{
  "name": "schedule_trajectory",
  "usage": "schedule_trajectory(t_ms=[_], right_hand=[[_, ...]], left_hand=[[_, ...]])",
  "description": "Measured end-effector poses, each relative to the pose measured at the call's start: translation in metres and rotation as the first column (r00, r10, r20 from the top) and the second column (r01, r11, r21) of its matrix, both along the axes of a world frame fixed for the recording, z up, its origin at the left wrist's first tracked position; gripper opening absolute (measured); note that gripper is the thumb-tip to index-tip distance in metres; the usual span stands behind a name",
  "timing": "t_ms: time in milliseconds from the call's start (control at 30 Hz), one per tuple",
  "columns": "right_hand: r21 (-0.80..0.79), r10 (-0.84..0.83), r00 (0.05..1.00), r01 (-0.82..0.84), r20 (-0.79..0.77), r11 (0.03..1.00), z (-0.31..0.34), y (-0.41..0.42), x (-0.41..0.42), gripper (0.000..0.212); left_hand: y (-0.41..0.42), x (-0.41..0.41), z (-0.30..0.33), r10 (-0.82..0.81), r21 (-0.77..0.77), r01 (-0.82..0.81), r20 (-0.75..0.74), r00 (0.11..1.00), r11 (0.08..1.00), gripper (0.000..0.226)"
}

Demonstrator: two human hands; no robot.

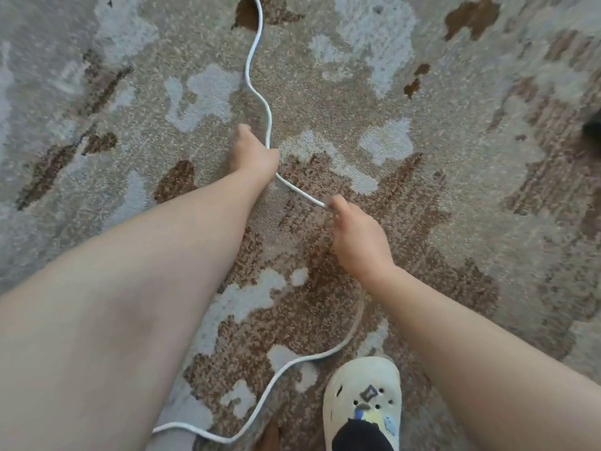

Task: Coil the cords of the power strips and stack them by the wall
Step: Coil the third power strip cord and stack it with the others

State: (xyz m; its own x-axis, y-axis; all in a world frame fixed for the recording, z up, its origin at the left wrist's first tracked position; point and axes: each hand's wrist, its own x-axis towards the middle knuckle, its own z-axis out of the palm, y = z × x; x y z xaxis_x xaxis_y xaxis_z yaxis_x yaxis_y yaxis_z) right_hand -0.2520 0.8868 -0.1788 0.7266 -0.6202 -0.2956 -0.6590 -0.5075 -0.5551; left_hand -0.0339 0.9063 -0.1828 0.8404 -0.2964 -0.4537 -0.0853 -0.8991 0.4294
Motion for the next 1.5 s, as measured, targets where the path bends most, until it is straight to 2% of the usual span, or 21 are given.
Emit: schedule_trajectory(t_ms=[67,100,167,267,333,367,400,500,533,600,667,733,800,867,967,1033,1133,1233,1300,1367,1500], right_hand=[[-0.029,-0.029,0.998,0.031,0.063,0.999,0.013,-0.027,-0.036,0.018],[-0.074,-0.023,0.996,0.030,0.085,0.997,0.021,-0.040,-0.056,0.013],[-0.164,-0.024,0.998,0.034,0.059,0.986,0.033,-0.064,-0.099,0.008],[-0.207,-0.142,0.972,0.102,-0.186,0.973,0.049,-0.087,-0.171,0.023],[-0.203,-0.210,0.906,0.143,-0.367,0.969,0.062,-0.091,-0.214,0.021],[-0.180,-0.185,0.885,0.117,-0.428,0.977,0.068,-0.089,-0.229,0.023],[-0.121,-0.117,0.881,0.068,-0.459,0.990,0.073,-0.086,-0.238,0.031],[0.102,0.104,0.903,-0.067,-0.417,0.993,0.081,-0.071,-0.238,0.056],[0.174,0.138,0.923,-0.079,-0.359,0.981,0.082,-0.065,-0.234,0.052],[0.219,0.090,0.966,-0.036,-0.243,0.975,0.078,-0.054,-0.230,0.012],[0.207,-0.022,0.984,0.059,-0.178,0.977,0.074,-0.054,-0.233,0.029],[0.142,-0.121,0.981,0.142,-0.150,0.980,0.074,-0.061,-0.248,0.036],[0.111,-0.223,0.971,0.232,-0.084,0.966,0.077,-0.070,-0.269,0.039],[0.124,-0.347,0.938,0.344,0.002,0.931,0.079,-0.081,-0.289,0.042],[0.173,-0.595,0.799,0.576,0.090,0.799,0.079,-0.098,-0.322,0.046],[0.152,-0.694,0.714,0.679,0.091,0.718,0.077,-0.107,-0.346,0.045],[0.137,-0.762,0.647,0.751,0.042,0.645,0.072,-0.109,-0.370,0.041],[0.318,-0.849,0.526,0.797,0.053,0.514,0.072,-0.107,-0.374,0.032],[0.489,-0.882,0.464,0.754,0.079,0.440,0.078,-0.108,-0.375,0.032],[0.599,-0.903,0.414,0.695,0.117,0.397,0.085,-0.107,-0.377,0.035],[0.643,-0.960,0.268,0.720,0.087,0.259,0.093,-0.097,-0.399,0.032]], left_hand=[[-0.020,-0.013,0.013,-0.069,-0.082,0.066,-0.033,0.997,0.994,0.079],[-0.027,-0.025,0.021,-0.174,-0.087,0.172,-0.023,0.984,0.981,0.081],[-0.036,-0.066,0.037,-0.446,-0.003,0.447,0.023,0.895,0.895,0.068],[-0.029,-0.147,0.055,-0.689,0.026,0.689,-0.005,0.725,0.725,0.032],[-0.020,-0.203,0.067,-0.807,-0.059,0.806,-0.094,0.583,0.589,0.033],[-0.015,-0.225,0.073,-0.841,-0.120,0.835,-0.154,0.518,0.536,0.038],[-0.012,-0.240,0.078,-0.848,-0.185,0.832,-0.216,0.484,0.522,0.043],[-0.018,-0.259,0.080,-0.797,-0.310,0.738,-0.315,0.515,0.599,0.047],[-0.023,-0.262,0.080,-0.795,-0.324,0.728,-0.312,0.521,0.604,0.047],[-0.032,-0.265,0.079,-0.821,-0.316,0.759,-0.272,0.502,0.569,0.047],[-0.042,-0.256,0.078,-0.860,-0.162,0.846,-0.148,0.488,0.507,0.041],[-0.051,-0.238,0.075,-0.906,0.129,0.899,0.003,0.422,0.419,0.030],[-0.062,-0.219,0.076,-0.934,0.369,0.862,0.054,0.352,0.346,0.022],[-0.075,-0.205,0.076,-0.951,0.450,0.840,0.086,0.295,0.302,0.018],[-0.093,-0.188,0.072,-0.989,0.436,0.890,0.115,0.093,0.135,0.031],[-0.100,-0.181,0.072,-0.994,0.414,0.905,0.072,0.079,0.102,0.035],[-0.101,-0.211,0.078,-0.989,0.307,0.941,0.005,0.147,0.142,0.036],[-0.094,-0.285,0.083,-0.955,0.059,0.954,-0.021,0.296,0.295,0.035],[-0.094,-0.342,0.084,-0.929,-0.120,0.924,-0.127,0.349,0.363,0.022],[-0.100,-0.398,0.090,-0.933,-0.267,0.899,-0.188,0.306,0.348,0.018],[-0.096,-0.470,0.102,-0.973,-0.440,0.874,-0.184,0.138,0.207,0.018]])
